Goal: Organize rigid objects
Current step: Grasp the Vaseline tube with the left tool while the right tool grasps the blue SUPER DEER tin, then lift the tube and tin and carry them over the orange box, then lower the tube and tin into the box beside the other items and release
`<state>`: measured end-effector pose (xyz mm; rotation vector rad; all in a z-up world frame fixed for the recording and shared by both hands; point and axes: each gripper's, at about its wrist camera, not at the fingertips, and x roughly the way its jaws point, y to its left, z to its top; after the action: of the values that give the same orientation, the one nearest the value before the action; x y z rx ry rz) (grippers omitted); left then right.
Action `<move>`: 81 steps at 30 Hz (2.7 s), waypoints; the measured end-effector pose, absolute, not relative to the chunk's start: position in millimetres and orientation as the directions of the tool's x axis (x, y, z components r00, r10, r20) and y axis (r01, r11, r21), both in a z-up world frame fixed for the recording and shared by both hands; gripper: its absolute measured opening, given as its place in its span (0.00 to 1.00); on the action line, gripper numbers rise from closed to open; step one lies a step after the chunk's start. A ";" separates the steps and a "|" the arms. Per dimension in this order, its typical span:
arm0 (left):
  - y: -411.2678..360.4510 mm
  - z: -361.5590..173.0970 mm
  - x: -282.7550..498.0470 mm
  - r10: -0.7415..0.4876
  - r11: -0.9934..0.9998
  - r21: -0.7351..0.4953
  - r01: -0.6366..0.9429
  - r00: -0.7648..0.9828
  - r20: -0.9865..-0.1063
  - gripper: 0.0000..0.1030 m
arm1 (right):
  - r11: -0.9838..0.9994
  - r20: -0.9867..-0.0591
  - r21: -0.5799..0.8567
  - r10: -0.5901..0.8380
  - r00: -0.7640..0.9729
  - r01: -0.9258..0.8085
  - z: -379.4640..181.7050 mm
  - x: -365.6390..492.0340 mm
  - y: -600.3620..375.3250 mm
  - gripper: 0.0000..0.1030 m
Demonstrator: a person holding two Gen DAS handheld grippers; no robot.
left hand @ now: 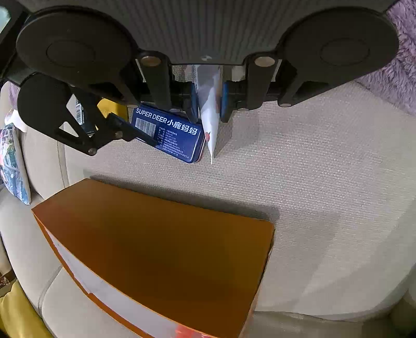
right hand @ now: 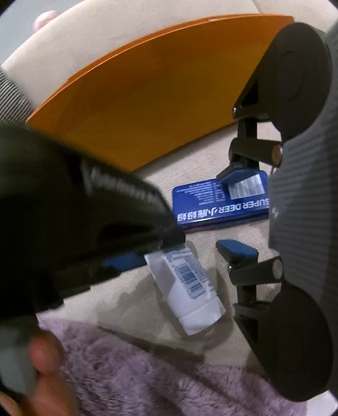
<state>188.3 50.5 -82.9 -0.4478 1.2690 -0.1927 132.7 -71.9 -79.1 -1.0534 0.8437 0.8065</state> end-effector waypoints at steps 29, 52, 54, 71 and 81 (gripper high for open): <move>66.8 -61.2 176.6 -0.424 0.872 -0.487 -0.052 0.419 -0.803 0.17 | 0.824 -0.910 0.104 0.305 0.281 -0.557 -19.4 225.3 -131.8 0.13; 43.5 92.4 280.3 -0.518 0.849 -0.470 0.241 0.556 -0.650 0.17 | 0.918 -0.813 0.220 0.359 0.458 -0.329 101.4 330.0 -162.8 0.13; 40.0 65.8 302.2 -0.514 0.850 -0.491 0.193 0.510 -0.690 0.17 | 0.928 -0.838 0.207 0.332 0.433 -0.311 86.4 345.7 -161.4 0.13; 18.3 -74.6 389.7 -0.529 0.834 -0.549 -0.056 0.201 -0.824 0.16 | 0.961 -0.949 0.252 0.268 0.164 -0.113 -24.2 420.2 -168.9 0.13; 18.2 -87.1 405.9 -0.483 0.866 -0.491 -0.091 0.100 -0.870 0.19 | 0.965 -0.959 0.254 0.261 0.113 -0.073 -37.7 430.1 -164.6 0.13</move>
<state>405.9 18.2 -87.1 -0.4856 1.4576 -0.3067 430.1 -164.6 -37.7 0.1566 1.4390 0.2462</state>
